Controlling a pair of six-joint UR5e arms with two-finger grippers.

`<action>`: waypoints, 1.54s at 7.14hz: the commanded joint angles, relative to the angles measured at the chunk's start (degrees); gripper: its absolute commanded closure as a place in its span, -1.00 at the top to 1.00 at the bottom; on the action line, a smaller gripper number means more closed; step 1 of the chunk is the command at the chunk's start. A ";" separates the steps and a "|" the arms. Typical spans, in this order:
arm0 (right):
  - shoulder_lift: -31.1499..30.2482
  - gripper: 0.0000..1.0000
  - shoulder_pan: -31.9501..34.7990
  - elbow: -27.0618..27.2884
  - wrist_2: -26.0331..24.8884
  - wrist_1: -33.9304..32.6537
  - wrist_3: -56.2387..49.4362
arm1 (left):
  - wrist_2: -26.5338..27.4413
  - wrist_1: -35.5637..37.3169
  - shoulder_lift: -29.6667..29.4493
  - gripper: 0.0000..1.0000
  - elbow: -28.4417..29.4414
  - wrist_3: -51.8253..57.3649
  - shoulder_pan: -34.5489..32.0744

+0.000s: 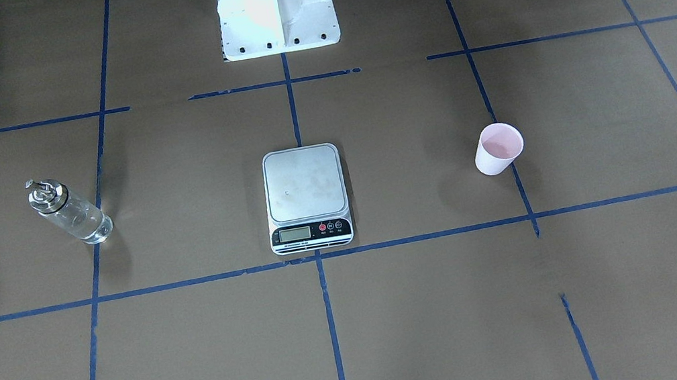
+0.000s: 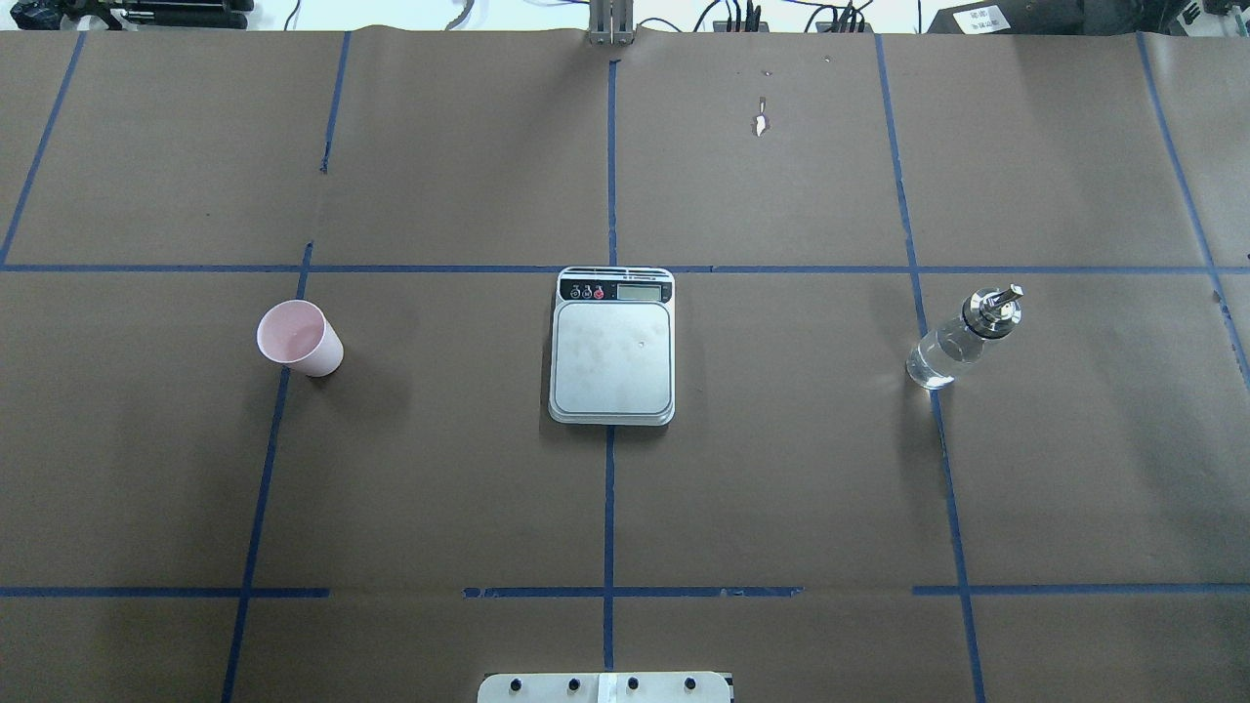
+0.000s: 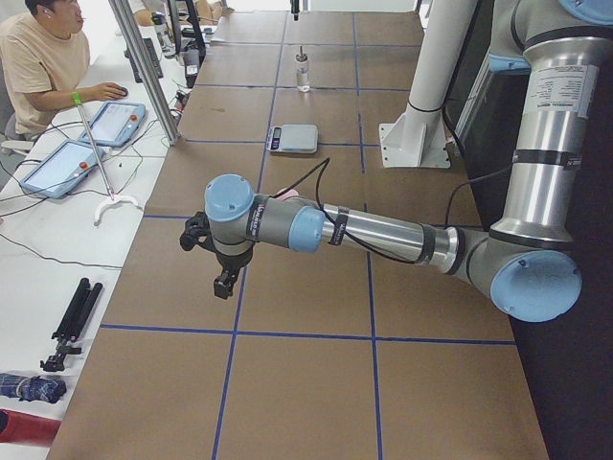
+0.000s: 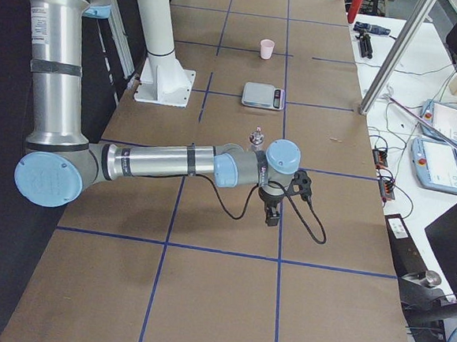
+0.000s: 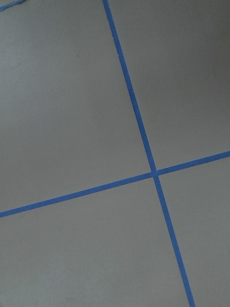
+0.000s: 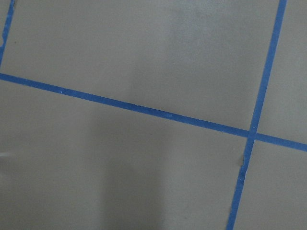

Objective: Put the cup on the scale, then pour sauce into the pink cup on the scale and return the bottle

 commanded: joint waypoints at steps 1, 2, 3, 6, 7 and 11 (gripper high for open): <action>0.08 1.00 -1.78 1.23 0.24 0.02 2.47 | -0.27 -3.37 0.11 1.00 -0.09 0.06 0.02; 0.08 1.00 -2.83 2.80 0.24 0.02 5.01 | -0.27 -5.49 0.72 1.00 -0.09 -0.02 0.10; 0.08 0.94 -3.36 3.95 0.15 1.85 6.86 | -0.27 -5.95 1.07 1.00 -0.26 -0.20 0.11; -3.08 1.00 -9.05 3.26 -4.74 35.62 39.22 | -0.88 -5.86 1.07 1.00 -1.48 -1.59 0.11; -3.52 1.00 -10.21 3.17 -5.38 37.71 41.32 | -0.80 -7.60 1.07 1.00 -3.32 -5.00 3.06; -3.96 1.00 -10.31 1.33 -5.30 36.95 41.34 | 0.69 -8.85 -0.06 1.00 -13.89 -39.95 25.46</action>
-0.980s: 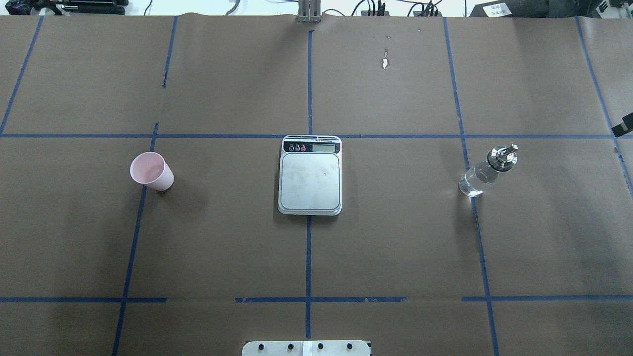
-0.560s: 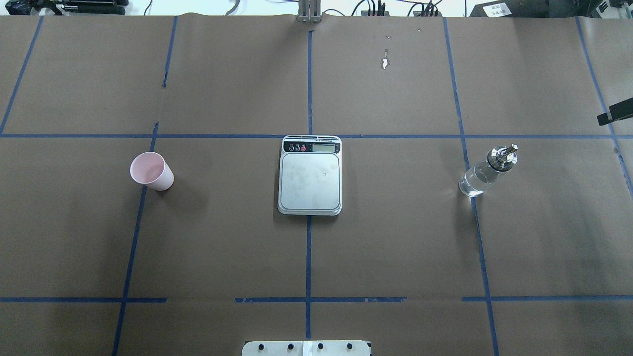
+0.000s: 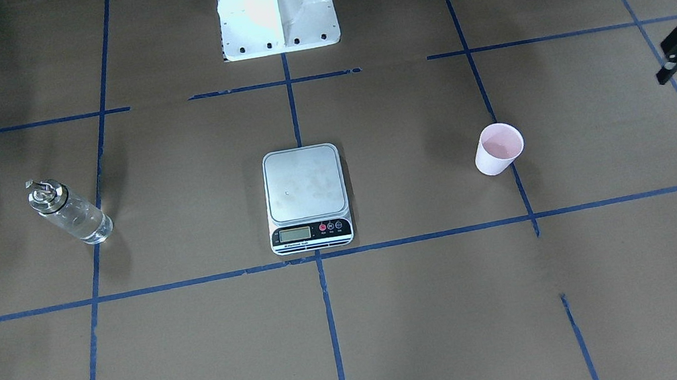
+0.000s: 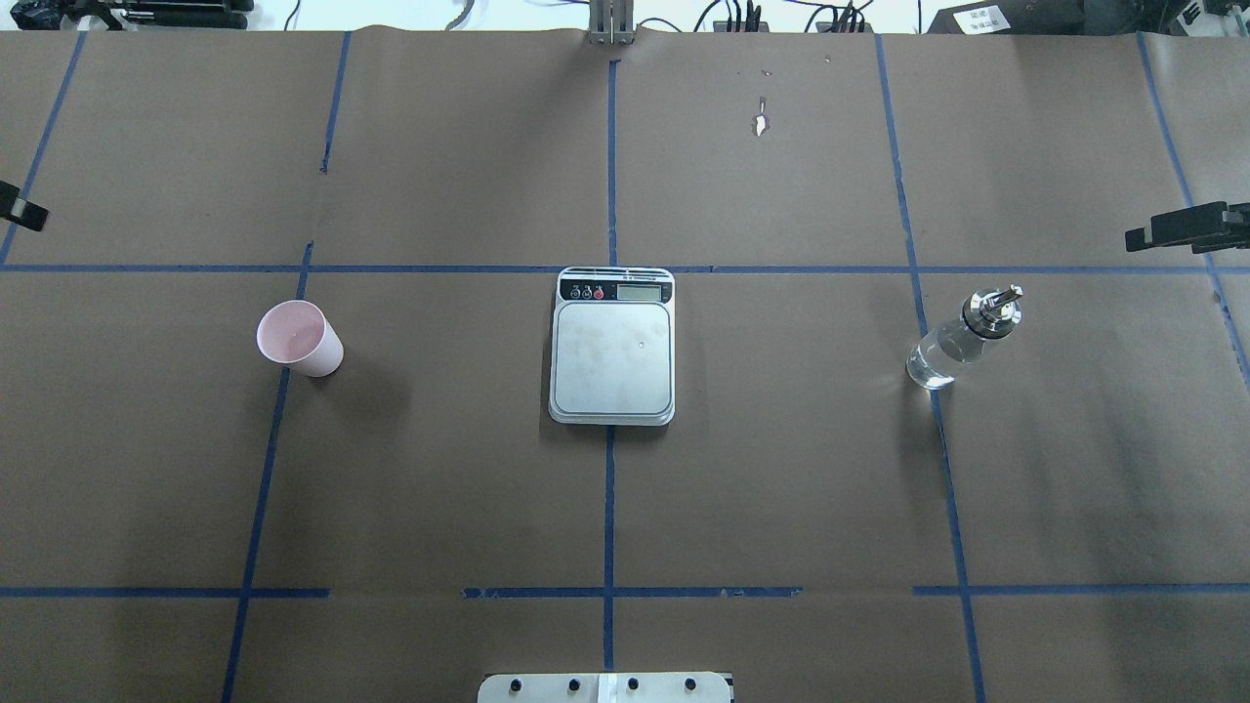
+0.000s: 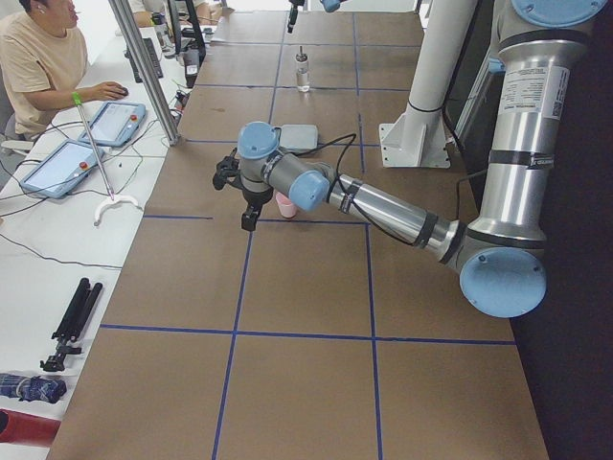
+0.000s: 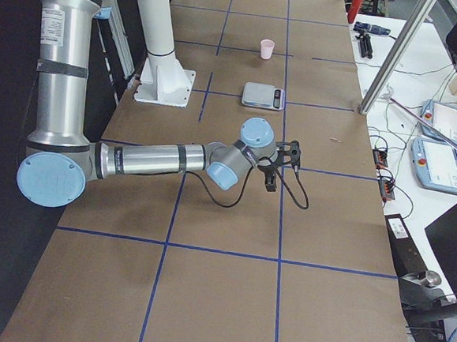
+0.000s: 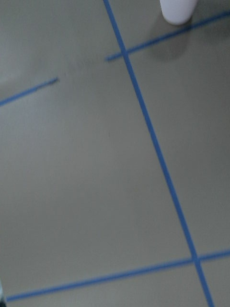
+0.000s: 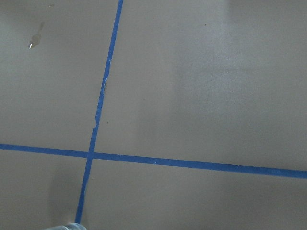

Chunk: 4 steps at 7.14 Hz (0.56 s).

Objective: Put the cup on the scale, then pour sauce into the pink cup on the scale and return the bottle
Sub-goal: 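Reach the left gripper down to the pink cup and grasp it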

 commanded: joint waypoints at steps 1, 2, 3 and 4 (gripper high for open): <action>0.03 1.00 0.11 -1.06 0.45 -0.85 -0.06 | 0.75 0.07 -2.43 1.00 -1.11 -12.85 9.47; 0.21 1.00 0.11 -1.24 0.46 -0.94 -0.06 | 6.15 -0.01 -3.58 1.00 -1.03 -19.16 13.86; 0.30 1.00 0.46 -1.24 0.54 -1.12 -0.15 | 10.38 -0.01 -4.37 1.00 -0.42 -21.31 17.21; 0.30 1.00 0.46 -1.07 0.11 -1.12 -0.32 | 10.51 -0.10 -4.47 1.00 0.89 -21.42 17.68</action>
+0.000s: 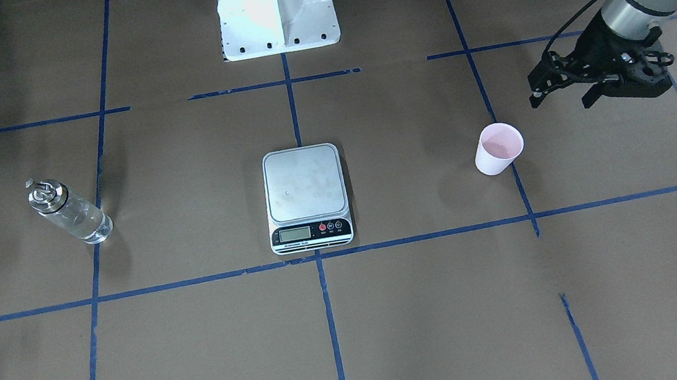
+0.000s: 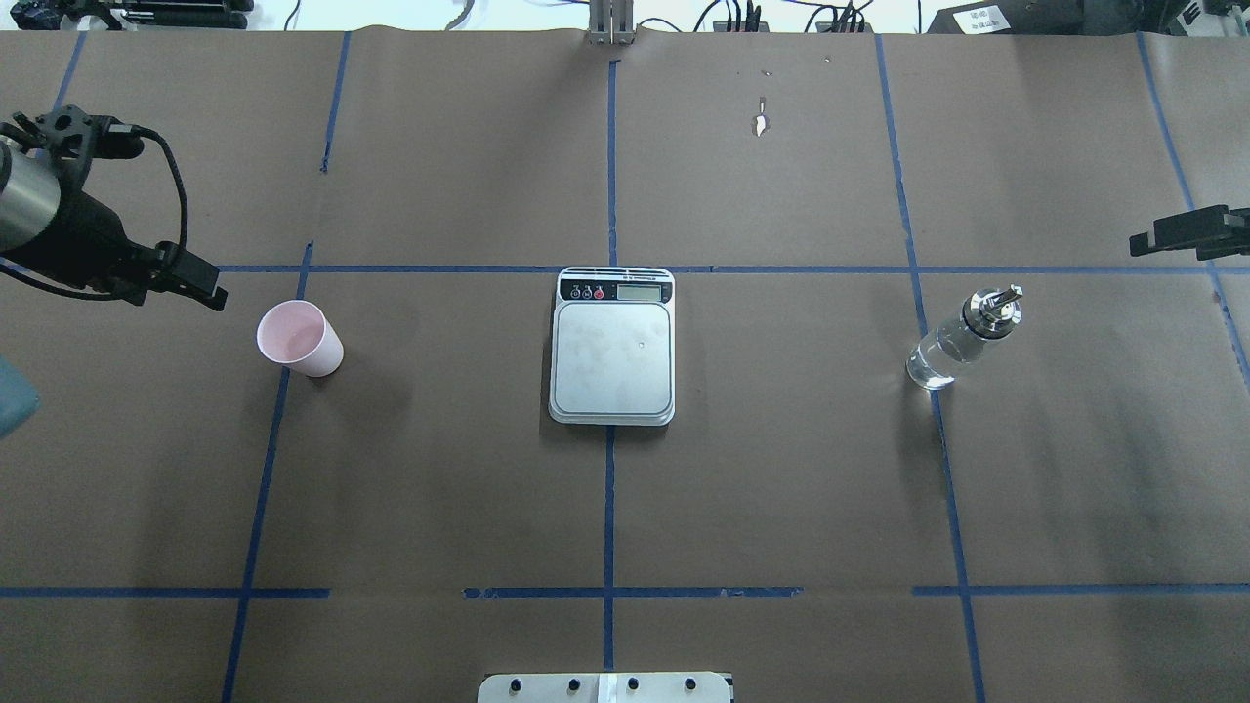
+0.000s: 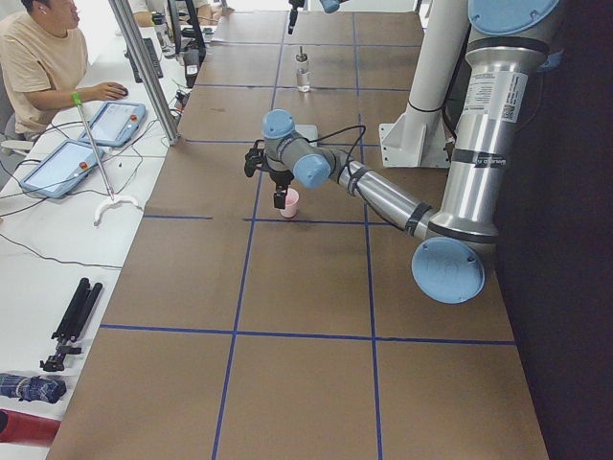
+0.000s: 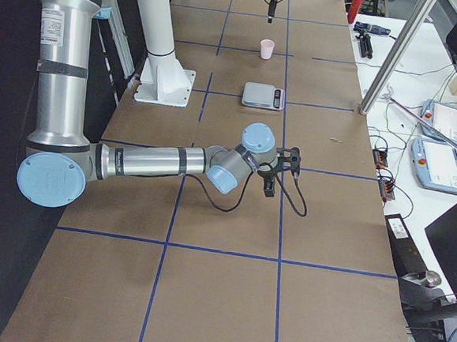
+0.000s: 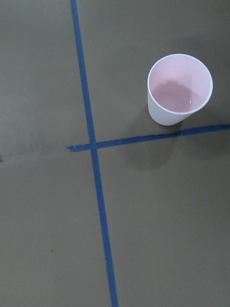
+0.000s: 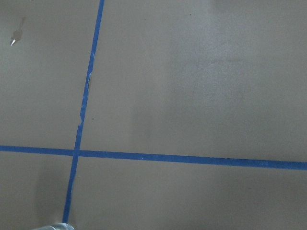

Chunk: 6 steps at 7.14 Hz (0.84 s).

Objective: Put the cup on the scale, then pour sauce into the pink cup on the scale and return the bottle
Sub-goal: 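Reach the left gripper down to the pink cup and grasp it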

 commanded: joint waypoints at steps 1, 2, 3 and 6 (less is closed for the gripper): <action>0.32 1.00 0.11 0.00 -0.47 0.00 -0.25 | 1.92 -0.07 -2.51 0.99 4.06 -1.74 2.66; 0.32 1.00 0.11 0.00 -0.47 0.35 -0.25 | 1.83 -0.07 -3.49 0.98 5.74 -1.66 3.54; 0.15 1.00 0.11 0.09 -0.47 0.71 -0.34 | 1.83 -0.07 -3.85 0.90 6.37 -1.66 4.15; -0.21 1.00 0.11 0.09 -1.00 0.88 -0.25 | 1.92 0.01 -5.60 0.65 8.30 -1.74 5.38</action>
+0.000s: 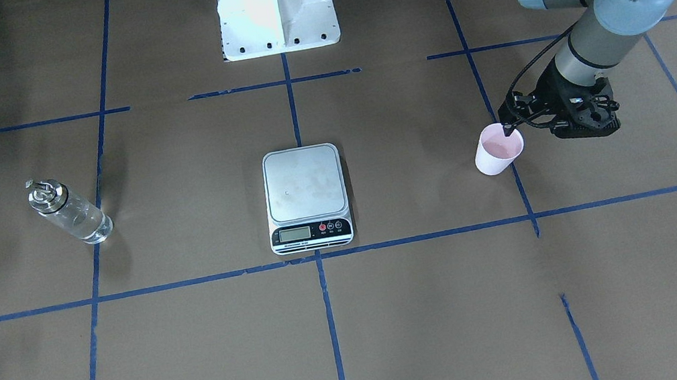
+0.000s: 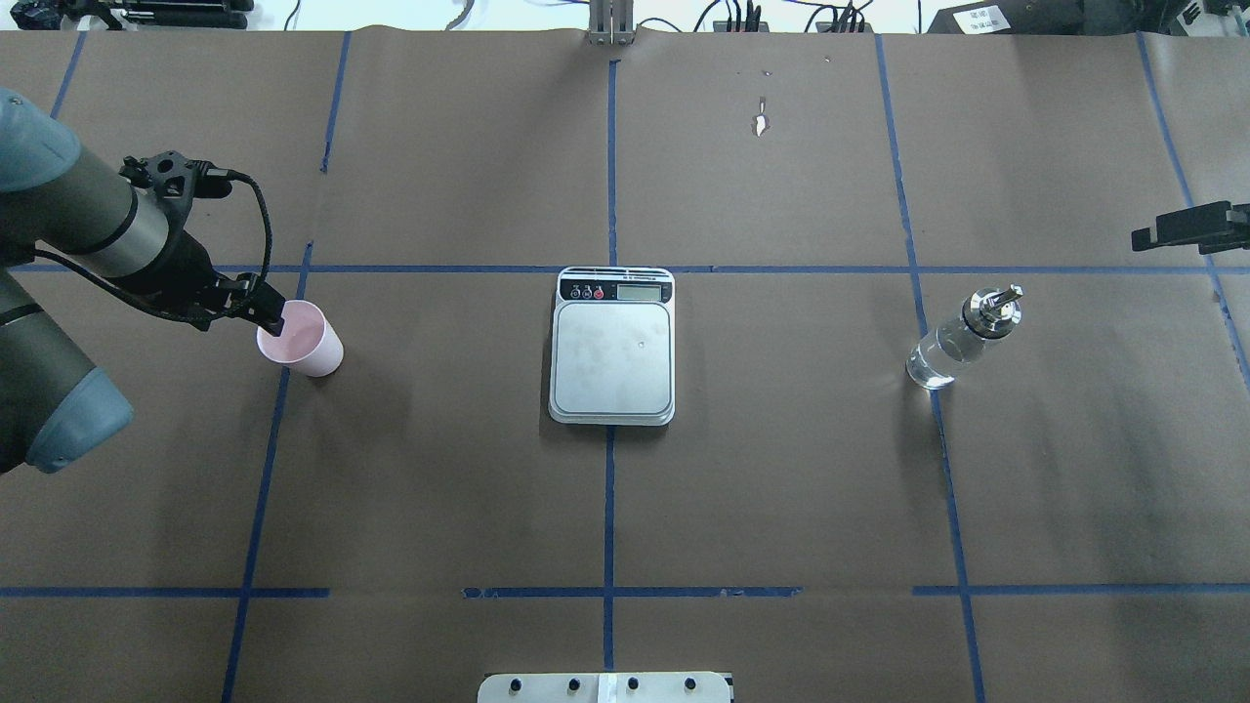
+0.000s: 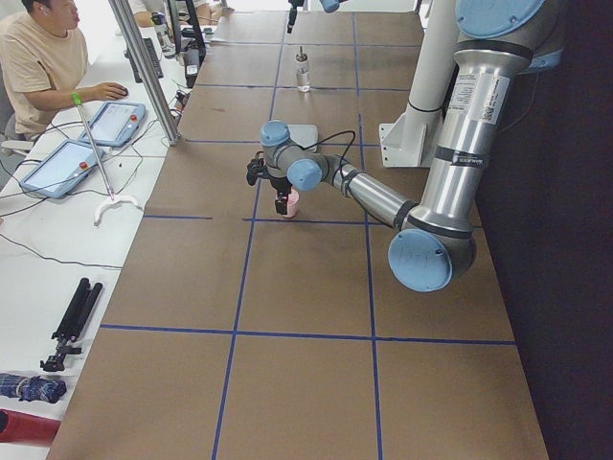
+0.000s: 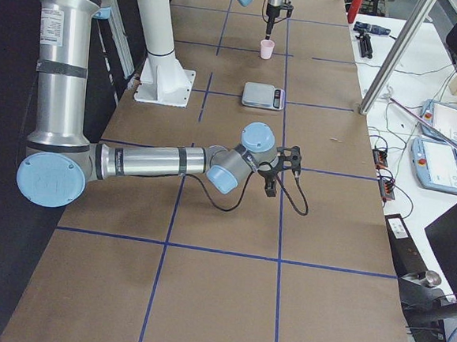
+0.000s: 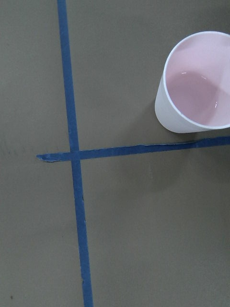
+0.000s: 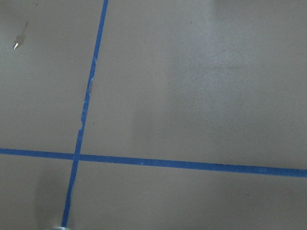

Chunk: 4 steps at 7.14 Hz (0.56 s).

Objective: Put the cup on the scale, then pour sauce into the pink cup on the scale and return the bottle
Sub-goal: 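Reach the left gripper down to the pink cup and grasp it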

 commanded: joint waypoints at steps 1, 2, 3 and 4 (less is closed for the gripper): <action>-0.14 1.00 0.00 -0.08 -0.37 0.06 0.01 | 0.19 0.03 -0.89 0.48 1.33 0.07 1.29; -0.14 1.00 0.00 -0.08 -0.37 0.06 0.01 | 0.28 0.03 -1.15 0.36 2.03 0.16 1.56; -0.05 1.00 0.00 -0.08 -0.28 0.15 0.01 | 0.36 0.03 -1.68 0.17 2.73 0.16 1.82; -0.05 1.00 0.00 0.01 -0.28 0.15 0.01 | 0.45 0.03 -1.77 -0.21 2.91 0.16 2.00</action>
